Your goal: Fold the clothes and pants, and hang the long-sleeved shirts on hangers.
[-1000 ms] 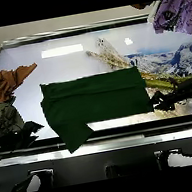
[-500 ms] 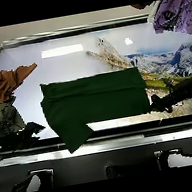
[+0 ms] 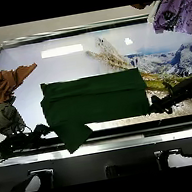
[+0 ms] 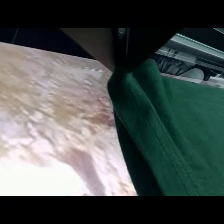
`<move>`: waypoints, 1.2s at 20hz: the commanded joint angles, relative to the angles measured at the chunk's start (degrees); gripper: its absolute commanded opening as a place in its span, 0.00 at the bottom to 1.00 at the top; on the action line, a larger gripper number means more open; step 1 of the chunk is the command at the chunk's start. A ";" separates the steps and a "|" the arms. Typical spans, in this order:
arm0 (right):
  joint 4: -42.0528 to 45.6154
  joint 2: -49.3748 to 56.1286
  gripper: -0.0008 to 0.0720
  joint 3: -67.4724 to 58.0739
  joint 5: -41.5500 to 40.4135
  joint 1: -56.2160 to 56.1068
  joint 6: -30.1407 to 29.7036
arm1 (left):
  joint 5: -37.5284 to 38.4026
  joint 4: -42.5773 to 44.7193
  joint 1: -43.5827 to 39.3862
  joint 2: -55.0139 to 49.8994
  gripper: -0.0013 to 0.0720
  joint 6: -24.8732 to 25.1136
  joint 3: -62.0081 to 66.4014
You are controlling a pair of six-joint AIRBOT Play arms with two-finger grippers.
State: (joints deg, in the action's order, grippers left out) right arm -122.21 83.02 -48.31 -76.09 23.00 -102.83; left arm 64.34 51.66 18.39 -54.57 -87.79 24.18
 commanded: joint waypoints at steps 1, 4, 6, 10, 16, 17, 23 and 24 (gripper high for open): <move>-0.15 -0.81 0.06 -0.07 -0.37 -0.04 0.24 | -4.66 -2.93 -4.55 -3.76 0.93 0.85 -0.48; -0.13 -2.01 0.06 -0.07 -0.44 -0.04 0.79 | -8.22 -6.05 -8.81 -8.68 0.92 0.83 -0.48; -0.13 -2.99 0.06 -0.07 -0.42 -0.04 1.31 | -9.35 -8.57 -10.64 -11.30 0.56 1.38 -0.46; 0.13 -5.92 0.05 -0.07 -0.42 -0.04 2.21 | -8.87 -11.56 -11.19 -11.41 0.04 5.33 0.24; 8.33 -18.64 0.05 -0.07 -10.01 -0.04 12.57 | 5.51 7.91 -10.14 2.10 0.04 -4.35 5.40; 9.84 -21.70 0.05 -0.07 -11.67 -0.04 13.99 | 8.41 9.01 -10.14 5.03 0.03 -4.39 5.38; 10.80 -30.18 0.05 -0.13 -13.62 -0.04 16.87 | 10.78 7.65 -13.05 12.17 0.03 -9.62 9.29; 9.03 -29.66 0.05 -0.13 -11.39 -0.04 16.26 | 9.18 7.67 -14.03 10.32 0.03 -9.57 11.78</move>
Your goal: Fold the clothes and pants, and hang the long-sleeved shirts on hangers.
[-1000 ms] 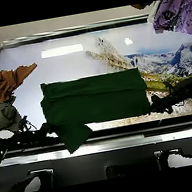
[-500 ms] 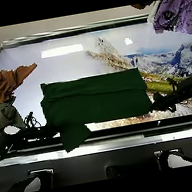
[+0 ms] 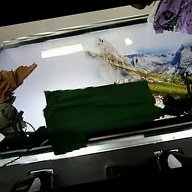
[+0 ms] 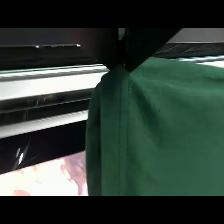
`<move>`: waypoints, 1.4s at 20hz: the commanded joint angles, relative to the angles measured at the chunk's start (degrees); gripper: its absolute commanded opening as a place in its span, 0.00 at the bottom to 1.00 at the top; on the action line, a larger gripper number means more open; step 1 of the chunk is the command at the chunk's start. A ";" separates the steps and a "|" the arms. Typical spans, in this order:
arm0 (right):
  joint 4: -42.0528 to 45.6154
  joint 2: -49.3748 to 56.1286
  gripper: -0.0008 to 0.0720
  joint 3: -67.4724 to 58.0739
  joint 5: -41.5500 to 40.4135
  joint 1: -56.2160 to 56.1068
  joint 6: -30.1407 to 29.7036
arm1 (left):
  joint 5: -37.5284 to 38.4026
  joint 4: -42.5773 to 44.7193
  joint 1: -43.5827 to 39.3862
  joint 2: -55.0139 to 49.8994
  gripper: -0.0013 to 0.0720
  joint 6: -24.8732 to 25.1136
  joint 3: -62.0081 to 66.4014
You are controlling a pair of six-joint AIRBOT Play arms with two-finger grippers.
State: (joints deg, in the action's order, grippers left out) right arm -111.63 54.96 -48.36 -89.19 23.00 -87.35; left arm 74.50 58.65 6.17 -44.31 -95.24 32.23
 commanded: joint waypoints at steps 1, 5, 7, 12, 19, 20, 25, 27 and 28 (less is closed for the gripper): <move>-4.44 -0.72 0.05 -0.09 4.61 -0.04 -1.09 | -2.56 0.72 -2.64 -2.80 0.03 -1.64 6.91; -12.94 4.50 0.05 -0.11 16.22 -0.07 -6.51 | -5.16 0.72 -3.39 -18.73 0.03 1.42 21.00; -14.23 7.89 0.05 -0.35 20.65 -0.04 -8.00 | -6.12 0.70 -3.39 -26.86 0.03 2.27 27.96; -22.01 16.02 0.05 -1.81 29.29 -0.11 -13.77 | -6.58 -0.35 -3.39 -43.93 0.03 3.80 44.50; -25.55 24.52 0.06 -2.62 36.61 -0.11 -17.33 | -6.40 -3.21 -3.39 -58.21 0.04 3.48 57.90; -25.81 25.55 0.06 -2.62 36.85 -0.11 -17.73 | -6.40 -3.43 -3.41 -59.36 0.04 3.23 57.96; -26.32 27.58 0.38 -3.65 37.64 -0.02 -16.85 | -6.62 -5.77 -3.63 -62.10 0.35 3.08 58.05; -23.58 27.58 0.62 -9.05 33.22 0.02 -13.18 | -5.20 -5.22 -3.19 -61.57 0.47 2.60 59.19; -19.85 27.61 0.63 -12.90 31.47 0.02 -10.47 | -4.11 -2.93 -2.86 -60.87 0.48 0.81 60.35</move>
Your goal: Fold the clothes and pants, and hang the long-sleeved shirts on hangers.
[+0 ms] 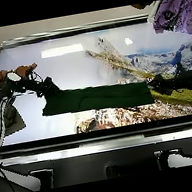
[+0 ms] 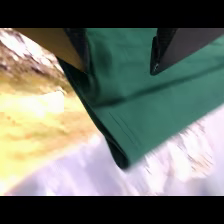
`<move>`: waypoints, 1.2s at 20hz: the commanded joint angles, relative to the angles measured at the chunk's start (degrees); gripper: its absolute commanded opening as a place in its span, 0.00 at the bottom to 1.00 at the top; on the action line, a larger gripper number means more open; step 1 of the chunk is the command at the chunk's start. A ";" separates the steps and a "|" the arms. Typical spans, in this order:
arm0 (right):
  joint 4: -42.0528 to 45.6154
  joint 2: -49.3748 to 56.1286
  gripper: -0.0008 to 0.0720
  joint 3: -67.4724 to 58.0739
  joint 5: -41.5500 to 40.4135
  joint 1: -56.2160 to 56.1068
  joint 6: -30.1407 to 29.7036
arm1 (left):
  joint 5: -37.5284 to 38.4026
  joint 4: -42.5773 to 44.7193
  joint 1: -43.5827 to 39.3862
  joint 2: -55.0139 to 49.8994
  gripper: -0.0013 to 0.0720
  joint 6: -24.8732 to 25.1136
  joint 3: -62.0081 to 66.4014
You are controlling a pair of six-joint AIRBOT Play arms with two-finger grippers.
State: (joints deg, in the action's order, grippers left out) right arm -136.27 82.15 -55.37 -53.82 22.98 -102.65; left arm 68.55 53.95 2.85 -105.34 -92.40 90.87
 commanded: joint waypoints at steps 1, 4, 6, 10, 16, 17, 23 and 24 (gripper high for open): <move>9.11 0.59 0.68 -9.33 -5.31 0.04 7.32 | 2.71 5.16 0.72 1.29 0.48 -3.58 2.75; 14.23 4.37 0.77 -14.49 -13.38 0.04 8.76 | 3.52 18.93 0.96 7.39 0.66 -8.94 3.69; 10.88 8.37 0.78 -14.03 -18.01 0.04 6.69 | 3.98 23.54 0.94 11.06 0.67 -9.20 3.69; 6.36 14.62 0.82 -12.87 -19.61 -0.02 3.89 | 4.07 26.25 0.96 15.52 0.67 -9.20 3.69; 6.27 17.59 0.65 -12.85 -15.56 -0.76 3.87 | 4.02 26.10 0.17 16.26 0.67 -9.22 3.69; 6.40 17.81 0.59 -12.81 -15.65 -1.95 3.67 | 3.82 26.01 -0.13 16.22 0.67 -9.22 3.67; 7.08 15.10 0.05 -13.70 -15.47 -5.90 3.19 | 0.79 22.40 -5.84 13.92 0.59 -9.22 3.65; 7.82 13.62 0.05 -14.88 -16.44 -5.79 4.70 | -0.28 19.67 -7.30 12.81 0.46 -9.22 3.65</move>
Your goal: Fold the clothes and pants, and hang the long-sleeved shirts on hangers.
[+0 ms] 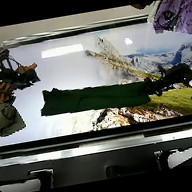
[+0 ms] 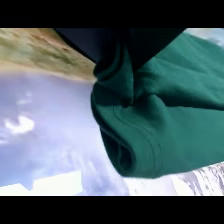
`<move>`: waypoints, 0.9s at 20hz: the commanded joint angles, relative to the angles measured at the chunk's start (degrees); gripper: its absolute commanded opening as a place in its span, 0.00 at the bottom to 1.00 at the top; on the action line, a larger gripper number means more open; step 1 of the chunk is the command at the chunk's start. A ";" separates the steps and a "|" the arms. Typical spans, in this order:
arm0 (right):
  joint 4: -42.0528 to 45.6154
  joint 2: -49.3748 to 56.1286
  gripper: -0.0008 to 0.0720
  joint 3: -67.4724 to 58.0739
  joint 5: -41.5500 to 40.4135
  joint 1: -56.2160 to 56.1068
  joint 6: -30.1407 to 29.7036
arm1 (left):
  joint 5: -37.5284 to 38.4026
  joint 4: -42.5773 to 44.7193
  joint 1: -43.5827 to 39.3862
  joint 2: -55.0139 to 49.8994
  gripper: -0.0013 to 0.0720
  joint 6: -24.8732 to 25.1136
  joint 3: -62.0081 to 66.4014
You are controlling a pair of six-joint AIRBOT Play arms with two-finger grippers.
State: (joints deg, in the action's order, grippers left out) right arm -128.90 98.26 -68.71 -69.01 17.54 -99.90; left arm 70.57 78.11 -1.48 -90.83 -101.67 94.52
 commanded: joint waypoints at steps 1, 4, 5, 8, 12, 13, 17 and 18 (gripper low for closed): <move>1.60 -4.39 0.05 -3.13 -2.36 -0.24 3.45 | -3.67 -7.52 -4.87 -3.21 0.21 0.07 -0.02; 5.44 -9.73 0.05 -8.70 -6.27 -0.24 9.46 | -9.18 -15.61 -12.20 -9.09 0.04 0.02 0.00; 7.17 -11.23 0.05 -10.49 -7.32 -0.24 11.54 | -11.61 -19.08 -15.15 -11.28 0.04 0.00 0.00; 11.82 -15.19 0.05 -15.54 -10.82 -0.24 18.27 | -20.35 -29.53 -23.78 -16.79 0.04 0.02 0.02; 14.47 -18.71 0.05 -20.46 -14.64 -0.24 21.33 | -32.83 -43.30 -33.99 -22.40 0.04 0.02 0.07; 15.23 -19.10 0.05 -21.59 -16.24 -0.24 21.88 | -34.99 -46.03 -35.85 -23.45 0.04 0.02 0.07; 17.14 -21.05 0.05 -24.79 -19.15 -0.24 23.21 | -43.50 -55.71 -42.07 -26.91 0.04 0.02 0.13; 17.18 -21.70 0.05 -25.14 -19.74 -0.24 23.65 | -44.26 -56.96 -43.28 -27.96 0.04 0.02 0.83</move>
State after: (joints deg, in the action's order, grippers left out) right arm -113.23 78.24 -91.92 -86.24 17.37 -78.17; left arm 32.99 29.47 -40.40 -116.07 -101.69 94.72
